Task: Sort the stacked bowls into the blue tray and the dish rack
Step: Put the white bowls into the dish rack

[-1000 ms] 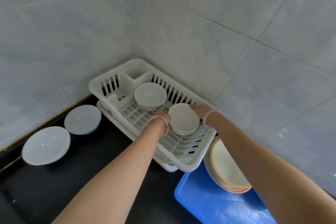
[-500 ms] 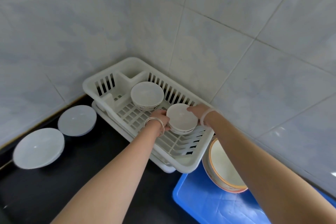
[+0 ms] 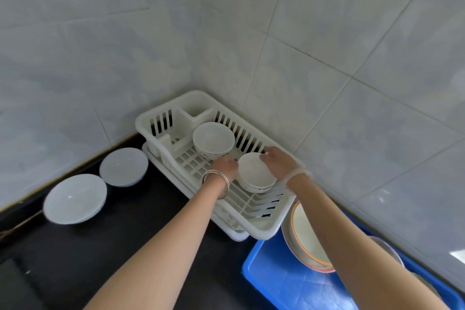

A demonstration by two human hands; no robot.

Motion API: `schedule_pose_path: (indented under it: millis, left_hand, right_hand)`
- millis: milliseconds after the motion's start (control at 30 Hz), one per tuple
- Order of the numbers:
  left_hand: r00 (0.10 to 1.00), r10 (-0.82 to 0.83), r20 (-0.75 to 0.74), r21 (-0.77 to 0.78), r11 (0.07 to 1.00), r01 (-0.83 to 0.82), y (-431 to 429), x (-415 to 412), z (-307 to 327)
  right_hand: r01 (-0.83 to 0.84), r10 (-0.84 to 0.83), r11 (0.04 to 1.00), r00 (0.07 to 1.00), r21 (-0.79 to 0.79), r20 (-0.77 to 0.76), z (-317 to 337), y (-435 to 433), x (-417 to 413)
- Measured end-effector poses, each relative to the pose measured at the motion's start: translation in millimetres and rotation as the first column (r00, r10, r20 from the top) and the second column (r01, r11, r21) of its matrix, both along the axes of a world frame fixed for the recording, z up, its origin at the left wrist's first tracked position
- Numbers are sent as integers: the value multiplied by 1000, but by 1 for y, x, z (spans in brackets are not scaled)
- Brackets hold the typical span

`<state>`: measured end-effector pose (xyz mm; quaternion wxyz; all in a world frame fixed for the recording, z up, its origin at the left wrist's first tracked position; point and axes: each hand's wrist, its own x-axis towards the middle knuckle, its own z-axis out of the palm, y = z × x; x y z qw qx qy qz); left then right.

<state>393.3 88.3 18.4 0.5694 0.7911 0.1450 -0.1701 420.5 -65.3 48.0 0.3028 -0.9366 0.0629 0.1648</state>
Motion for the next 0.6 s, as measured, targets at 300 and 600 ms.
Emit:
schedule_pose_path:
  millis: [300,600]
  left_hand:
    - [891,385,243,154,891,-427,98,-92,-2]
    - [740,621,259,378,640,-669,208,-144,-51]
  right_hand:
    - [-237,219,937,971,257,100,14,125,-68]
    - [-299,309,945,949,131,-68,-49,240,-78]
